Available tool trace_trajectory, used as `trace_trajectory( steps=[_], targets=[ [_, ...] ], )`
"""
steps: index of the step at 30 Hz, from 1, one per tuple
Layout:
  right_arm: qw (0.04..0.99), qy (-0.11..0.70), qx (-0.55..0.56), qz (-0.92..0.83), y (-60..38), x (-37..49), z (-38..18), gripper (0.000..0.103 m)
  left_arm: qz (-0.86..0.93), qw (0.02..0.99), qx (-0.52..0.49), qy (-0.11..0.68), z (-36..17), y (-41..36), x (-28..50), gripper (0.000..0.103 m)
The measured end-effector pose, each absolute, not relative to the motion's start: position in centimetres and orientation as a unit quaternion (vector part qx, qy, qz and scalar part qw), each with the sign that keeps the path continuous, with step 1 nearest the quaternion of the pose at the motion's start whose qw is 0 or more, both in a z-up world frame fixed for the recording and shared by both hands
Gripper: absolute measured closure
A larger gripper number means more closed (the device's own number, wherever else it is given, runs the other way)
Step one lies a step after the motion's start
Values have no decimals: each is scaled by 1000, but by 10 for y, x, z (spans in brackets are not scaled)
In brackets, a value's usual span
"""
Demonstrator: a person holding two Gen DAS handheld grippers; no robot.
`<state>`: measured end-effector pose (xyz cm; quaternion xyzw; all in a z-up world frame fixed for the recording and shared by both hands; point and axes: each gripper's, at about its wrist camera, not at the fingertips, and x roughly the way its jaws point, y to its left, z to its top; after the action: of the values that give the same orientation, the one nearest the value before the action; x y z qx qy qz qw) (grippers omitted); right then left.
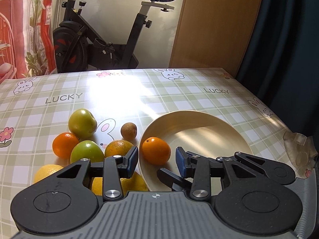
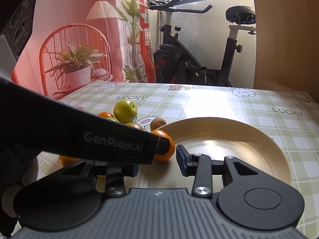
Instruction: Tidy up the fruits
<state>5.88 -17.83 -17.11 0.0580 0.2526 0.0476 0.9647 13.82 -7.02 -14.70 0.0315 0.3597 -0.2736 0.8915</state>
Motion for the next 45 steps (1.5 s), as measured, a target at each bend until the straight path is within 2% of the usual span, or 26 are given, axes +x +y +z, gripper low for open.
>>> trace_trajectory(
  steps=[10, 20, 34, 45],
  targets=[
    [968, 238, 57, 57, -175, 36, -168, 63, -255, 905, 4, 341, -138, -36, 107, 60],
    [969, 236, 50, 54, -171, 26, -171, 63, -254, 898, -19, 359, -153, -11, 86, 61],
    [965, 253, 49, 46, -172, 32, -174, 63, -268, 884, -38, 381, -176, -2, 80, 61],
    [964, 255, 63, 44, -176, 35, -175, 63, -292, 877, -8, 380, -185, -15, 74, 61]
  ],
)
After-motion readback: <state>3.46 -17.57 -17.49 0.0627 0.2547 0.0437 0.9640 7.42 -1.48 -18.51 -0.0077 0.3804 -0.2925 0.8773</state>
